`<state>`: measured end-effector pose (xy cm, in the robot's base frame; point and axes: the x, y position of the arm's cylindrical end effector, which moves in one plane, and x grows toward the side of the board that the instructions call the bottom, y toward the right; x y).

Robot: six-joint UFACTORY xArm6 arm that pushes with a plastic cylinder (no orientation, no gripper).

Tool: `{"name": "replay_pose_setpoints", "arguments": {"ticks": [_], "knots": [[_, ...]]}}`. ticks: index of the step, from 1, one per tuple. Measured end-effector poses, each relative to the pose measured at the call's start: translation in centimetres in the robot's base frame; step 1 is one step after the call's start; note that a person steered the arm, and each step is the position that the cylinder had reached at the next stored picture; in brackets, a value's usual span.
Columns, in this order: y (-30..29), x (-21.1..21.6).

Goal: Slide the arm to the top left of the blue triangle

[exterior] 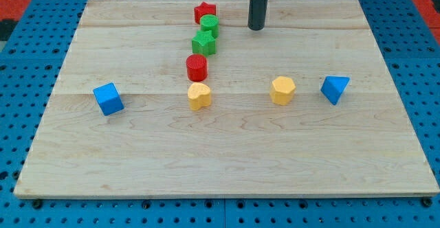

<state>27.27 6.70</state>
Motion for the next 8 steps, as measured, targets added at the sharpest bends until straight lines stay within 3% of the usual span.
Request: {"name": "replay_pose_setpoints", "arguments": {"ticks": [2,8], "knots": [[5.1,7.2],[5.0,5.0]]}}
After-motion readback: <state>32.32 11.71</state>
